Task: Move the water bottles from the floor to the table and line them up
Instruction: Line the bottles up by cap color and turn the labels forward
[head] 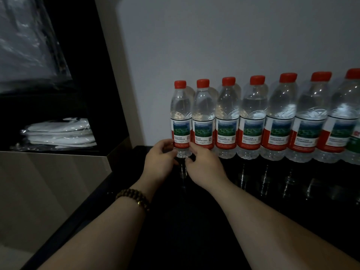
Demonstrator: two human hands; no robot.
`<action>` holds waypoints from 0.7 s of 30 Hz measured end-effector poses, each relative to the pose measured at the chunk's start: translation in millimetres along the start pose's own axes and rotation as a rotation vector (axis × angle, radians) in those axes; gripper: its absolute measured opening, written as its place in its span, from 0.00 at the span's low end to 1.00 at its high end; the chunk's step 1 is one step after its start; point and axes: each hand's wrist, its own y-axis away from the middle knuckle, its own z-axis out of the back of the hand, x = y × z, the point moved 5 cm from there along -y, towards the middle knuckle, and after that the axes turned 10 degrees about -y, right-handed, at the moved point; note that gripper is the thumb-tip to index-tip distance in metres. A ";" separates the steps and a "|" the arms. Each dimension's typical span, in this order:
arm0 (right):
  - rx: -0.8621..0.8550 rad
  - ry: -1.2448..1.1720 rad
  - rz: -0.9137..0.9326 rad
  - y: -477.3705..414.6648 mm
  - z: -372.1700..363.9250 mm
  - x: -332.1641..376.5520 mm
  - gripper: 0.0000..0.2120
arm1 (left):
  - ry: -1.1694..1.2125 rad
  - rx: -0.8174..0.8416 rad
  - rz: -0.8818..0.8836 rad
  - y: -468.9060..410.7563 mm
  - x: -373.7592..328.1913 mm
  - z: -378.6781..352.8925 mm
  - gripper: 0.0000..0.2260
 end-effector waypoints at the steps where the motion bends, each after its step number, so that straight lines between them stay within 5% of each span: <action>1: 0.005 0.012 0.000 0.6 -0.3 0.4 0.31 | 0.003 0.002 0.001 0.4 -0.3 -0.1 0.14; 15: 0.051 0.042 -0.075 -2.4 -1.9 -3.0 0.31 | 0.029 0.113 -0.001 4.5 -7.5 -6.0 0.24; 21: 0.045 -0.006 -0.093 -1.9 -0.1 -3.5 0.31 | -0.026 -0.037 0.011 5.5 -4.5 3.8 0.18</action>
